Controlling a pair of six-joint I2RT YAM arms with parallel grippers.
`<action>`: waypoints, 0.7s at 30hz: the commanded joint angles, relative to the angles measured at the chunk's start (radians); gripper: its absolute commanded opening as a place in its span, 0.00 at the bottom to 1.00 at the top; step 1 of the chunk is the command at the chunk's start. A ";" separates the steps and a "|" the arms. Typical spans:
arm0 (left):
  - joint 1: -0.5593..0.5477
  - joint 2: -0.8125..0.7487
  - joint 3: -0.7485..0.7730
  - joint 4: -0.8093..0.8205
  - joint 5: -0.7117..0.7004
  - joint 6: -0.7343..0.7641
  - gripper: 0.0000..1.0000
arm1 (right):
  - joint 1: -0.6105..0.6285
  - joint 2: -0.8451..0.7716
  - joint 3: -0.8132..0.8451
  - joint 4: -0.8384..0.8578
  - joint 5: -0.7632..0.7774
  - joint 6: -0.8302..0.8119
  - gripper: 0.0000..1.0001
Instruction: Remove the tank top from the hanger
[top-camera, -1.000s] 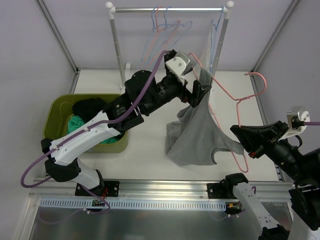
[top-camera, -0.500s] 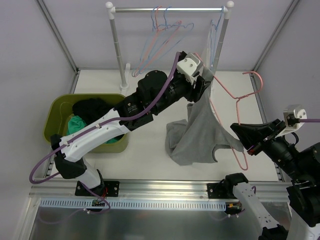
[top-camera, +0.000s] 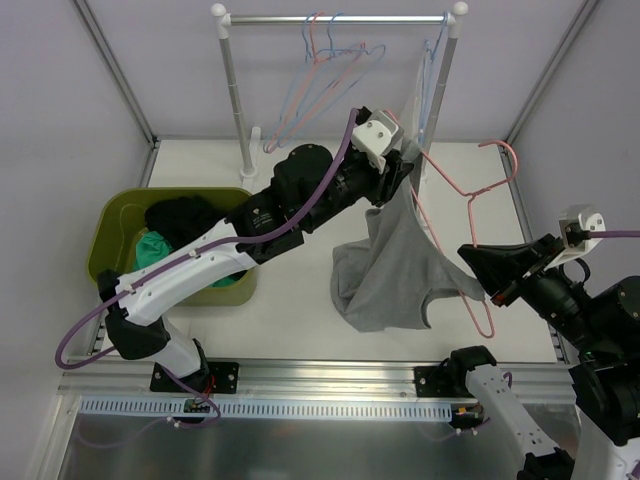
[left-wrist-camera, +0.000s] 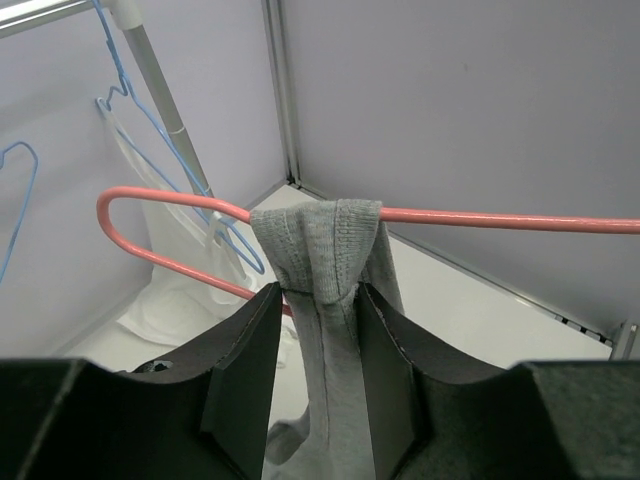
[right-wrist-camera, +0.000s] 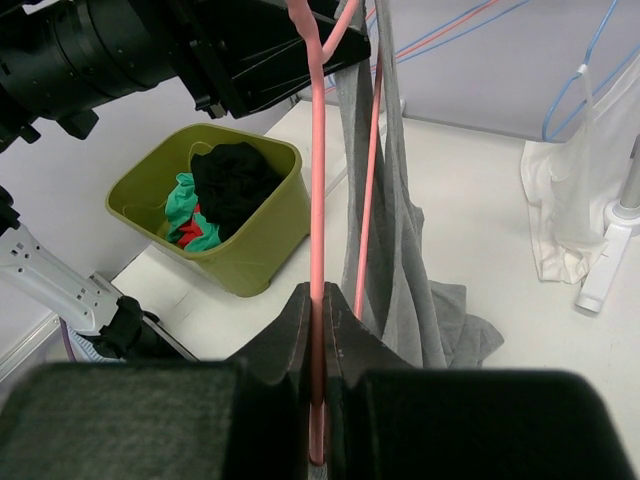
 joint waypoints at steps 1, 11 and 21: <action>0.008 -0.061 -0.011 0.058 0.009 -0.003 0.36 | -0.003 0.021 0.006 0.070 0.010 -0.017 0.00; 0.008 -0.041 0.014 0.058 -0.086 -0.009 0.07 | -0.004 0.027 0.001 0.073 -0.042 -0.011 0.00; 0.085 -0.064 -0.014 0.058 -0.549 -0.214 0.00 | -0.004 -0.053 -0.073 0.048 -0.114 -0.070 0.00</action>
